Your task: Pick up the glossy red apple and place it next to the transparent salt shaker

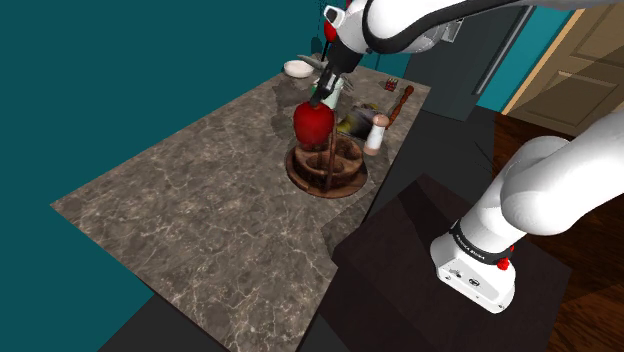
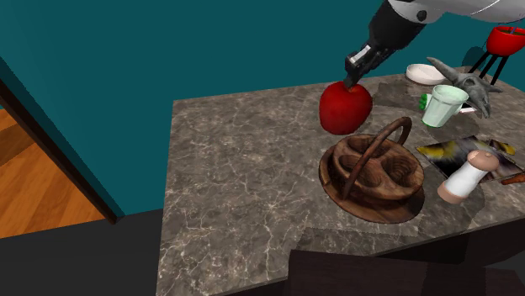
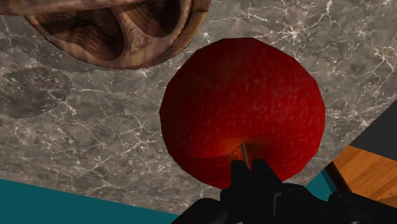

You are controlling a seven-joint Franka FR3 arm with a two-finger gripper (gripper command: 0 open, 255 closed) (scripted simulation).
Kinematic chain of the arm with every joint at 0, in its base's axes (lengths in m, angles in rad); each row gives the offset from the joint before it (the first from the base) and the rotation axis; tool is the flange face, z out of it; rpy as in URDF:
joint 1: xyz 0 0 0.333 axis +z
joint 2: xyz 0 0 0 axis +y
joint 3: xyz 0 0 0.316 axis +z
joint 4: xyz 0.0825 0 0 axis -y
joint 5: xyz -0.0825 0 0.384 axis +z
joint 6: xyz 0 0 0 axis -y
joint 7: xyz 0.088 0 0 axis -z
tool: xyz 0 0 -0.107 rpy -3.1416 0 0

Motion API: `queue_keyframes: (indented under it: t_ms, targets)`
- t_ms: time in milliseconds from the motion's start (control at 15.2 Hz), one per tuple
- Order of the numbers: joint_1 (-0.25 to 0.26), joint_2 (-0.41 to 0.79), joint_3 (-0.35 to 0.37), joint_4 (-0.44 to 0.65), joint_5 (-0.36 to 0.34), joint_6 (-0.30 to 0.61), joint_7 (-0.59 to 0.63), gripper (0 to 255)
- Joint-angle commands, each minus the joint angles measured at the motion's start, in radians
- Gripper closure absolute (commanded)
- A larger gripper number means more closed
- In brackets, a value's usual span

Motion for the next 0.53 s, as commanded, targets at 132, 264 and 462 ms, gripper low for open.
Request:
queue_keyframes:
  t_ms: [132,264,462]
  targets:
    - [-0.026,-0.041,-0.085,-0.030,0.007,-0.032,-0.113,255]
    - [-0.041,-0.052,-0.130,-0.036,0.006,-0.048,-0.168,255]
    - [-0.066,-0.061,-0.196,-0.036,0.001,-0.075,-0.251,255]
